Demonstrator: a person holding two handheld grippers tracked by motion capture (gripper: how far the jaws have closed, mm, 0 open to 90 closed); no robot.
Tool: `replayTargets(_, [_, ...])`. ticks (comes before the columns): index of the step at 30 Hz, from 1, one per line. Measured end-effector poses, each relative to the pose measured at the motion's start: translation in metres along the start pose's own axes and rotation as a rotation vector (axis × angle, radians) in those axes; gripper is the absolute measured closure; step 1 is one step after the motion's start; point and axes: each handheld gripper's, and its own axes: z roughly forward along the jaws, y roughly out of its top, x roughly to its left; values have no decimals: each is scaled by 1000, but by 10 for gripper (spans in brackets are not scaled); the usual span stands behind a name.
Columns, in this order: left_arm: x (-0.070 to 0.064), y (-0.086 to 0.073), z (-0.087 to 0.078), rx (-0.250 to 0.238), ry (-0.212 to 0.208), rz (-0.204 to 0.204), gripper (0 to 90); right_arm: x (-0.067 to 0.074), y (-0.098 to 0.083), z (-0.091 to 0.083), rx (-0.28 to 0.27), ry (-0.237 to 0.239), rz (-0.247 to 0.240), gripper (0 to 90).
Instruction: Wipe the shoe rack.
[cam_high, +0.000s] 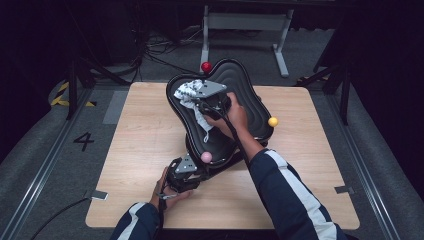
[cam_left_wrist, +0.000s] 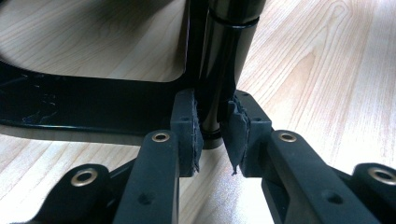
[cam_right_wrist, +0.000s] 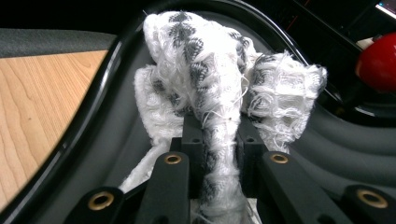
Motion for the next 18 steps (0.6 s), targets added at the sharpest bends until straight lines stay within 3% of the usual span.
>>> replayTargets(10, [0,0,0,-4,1,-2,734,11,11,6,-3,-4,-32,786])
replayTargets(18, [0,0,0,-6,3,-2,734,2,5,3,1,-11,-19,785])
